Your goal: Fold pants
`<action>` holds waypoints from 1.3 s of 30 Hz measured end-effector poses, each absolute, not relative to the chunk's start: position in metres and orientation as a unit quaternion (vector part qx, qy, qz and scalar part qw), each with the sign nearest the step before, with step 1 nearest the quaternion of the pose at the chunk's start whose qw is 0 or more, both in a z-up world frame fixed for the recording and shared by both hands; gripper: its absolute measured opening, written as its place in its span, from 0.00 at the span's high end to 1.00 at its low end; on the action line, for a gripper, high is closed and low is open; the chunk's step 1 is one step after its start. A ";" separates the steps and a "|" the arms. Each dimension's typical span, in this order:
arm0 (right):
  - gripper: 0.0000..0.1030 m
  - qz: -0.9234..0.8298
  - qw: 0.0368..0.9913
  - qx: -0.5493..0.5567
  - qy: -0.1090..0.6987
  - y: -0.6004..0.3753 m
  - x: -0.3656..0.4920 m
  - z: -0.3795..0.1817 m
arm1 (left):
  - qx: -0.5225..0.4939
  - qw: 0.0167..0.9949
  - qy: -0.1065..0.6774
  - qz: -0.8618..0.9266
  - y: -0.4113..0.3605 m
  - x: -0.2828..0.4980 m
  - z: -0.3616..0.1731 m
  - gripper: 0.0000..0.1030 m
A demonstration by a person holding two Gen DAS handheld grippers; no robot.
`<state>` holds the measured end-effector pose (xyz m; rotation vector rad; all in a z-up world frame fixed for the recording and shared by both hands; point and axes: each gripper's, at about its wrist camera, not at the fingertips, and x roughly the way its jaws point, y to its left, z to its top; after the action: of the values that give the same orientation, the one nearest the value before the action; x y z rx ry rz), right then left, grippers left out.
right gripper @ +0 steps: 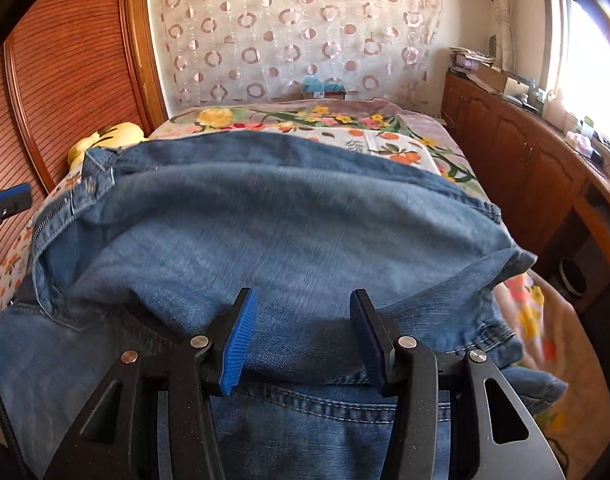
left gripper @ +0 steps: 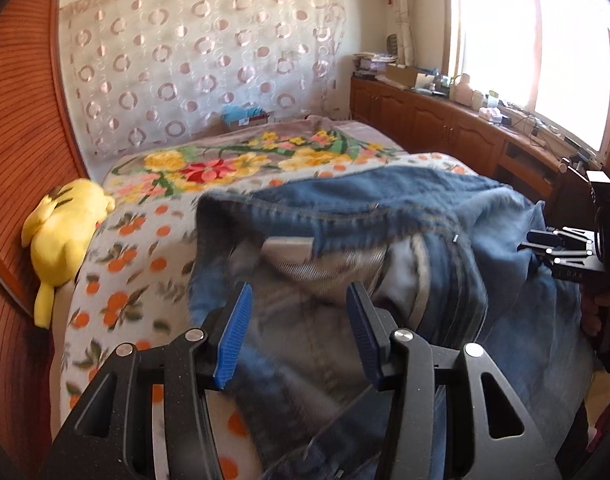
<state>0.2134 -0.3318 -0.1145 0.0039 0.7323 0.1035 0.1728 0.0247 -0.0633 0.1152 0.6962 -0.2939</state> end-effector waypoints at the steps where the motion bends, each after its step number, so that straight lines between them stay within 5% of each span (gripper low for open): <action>1: 0.51 0.051 0.933 0.003 0.357 -0.332 0.213 -0.113 | 0.053 0.927 0.345 -0.139 0.030 0.169 -0.068 0.51; 25: 0.51 0.045 0.934 -0.008 0.355 -0.330 0.207 -0.120 | 0.015 0.911 0.397 -0.113 0.054 0.095 -0.122 0.51; 29: 0.51 0.046 0.933 -0.006 0.356 -0.331 0.208 -0.120 | 0.012 0.908 0.399 -0.125 0.055 0.096 -0.119 0.70; 39: 0.51 0.049 0.933 -0.003 0.357 -0.335 0.208 -0.121 | 0.001 0.911 0.386 -0.148 0.057 0.084 -0.099 0.87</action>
<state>0.2084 -0.3349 -0.1213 -0.0051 0.7298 0.0996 0.0840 0.0574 -0.0985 0.0017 0.7960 -0.3055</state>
